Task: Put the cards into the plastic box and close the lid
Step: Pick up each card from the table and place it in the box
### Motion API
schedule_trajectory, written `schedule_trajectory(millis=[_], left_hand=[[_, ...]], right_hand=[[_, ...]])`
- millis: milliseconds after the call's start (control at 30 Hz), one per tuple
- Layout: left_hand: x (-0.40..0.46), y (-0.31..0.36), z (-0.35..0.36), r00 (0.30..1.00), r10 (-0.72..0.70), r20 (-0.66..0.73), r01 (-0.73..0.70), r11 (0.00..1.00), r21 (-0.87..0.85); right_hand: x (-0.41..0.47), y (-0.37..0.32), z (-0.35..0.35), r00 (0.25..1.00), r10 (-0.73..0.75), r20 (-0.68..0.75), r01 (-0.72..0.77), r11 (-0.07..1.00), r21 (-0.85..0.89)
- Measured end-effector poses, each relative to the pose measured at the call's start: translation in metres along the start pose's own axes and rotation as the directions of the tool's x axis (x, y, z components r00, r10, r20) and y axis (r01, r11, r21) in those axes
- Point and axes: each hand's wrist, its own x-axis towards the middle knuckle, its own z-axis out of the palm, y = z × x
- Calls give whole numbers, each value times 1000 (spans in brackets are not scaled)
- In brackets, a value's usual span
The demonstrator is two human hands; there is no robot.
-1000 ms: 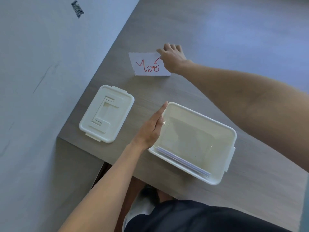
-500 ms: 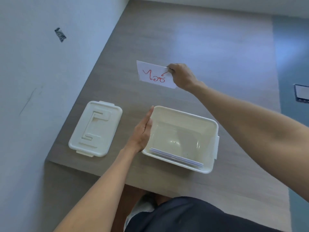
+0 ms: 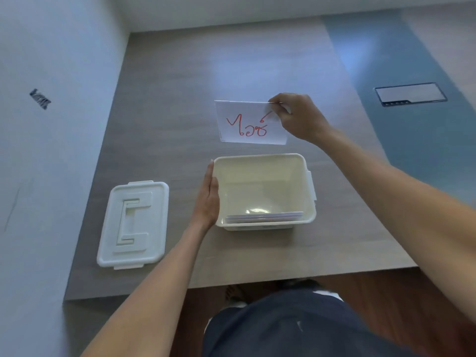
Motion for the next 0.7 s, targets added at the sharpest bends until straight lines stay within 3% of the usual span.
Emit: schedule_trajectory(millis=[400,700], left_hand=[[2,-1,1,1000,0,0,0,1000,-29],[1,1,2,1000,-11,-4,11,999,-48]], right_hand=[[-100,0,5,988,-121,-95,124,992,32],[-163,28,53,989,-56,135,45,995,86]])
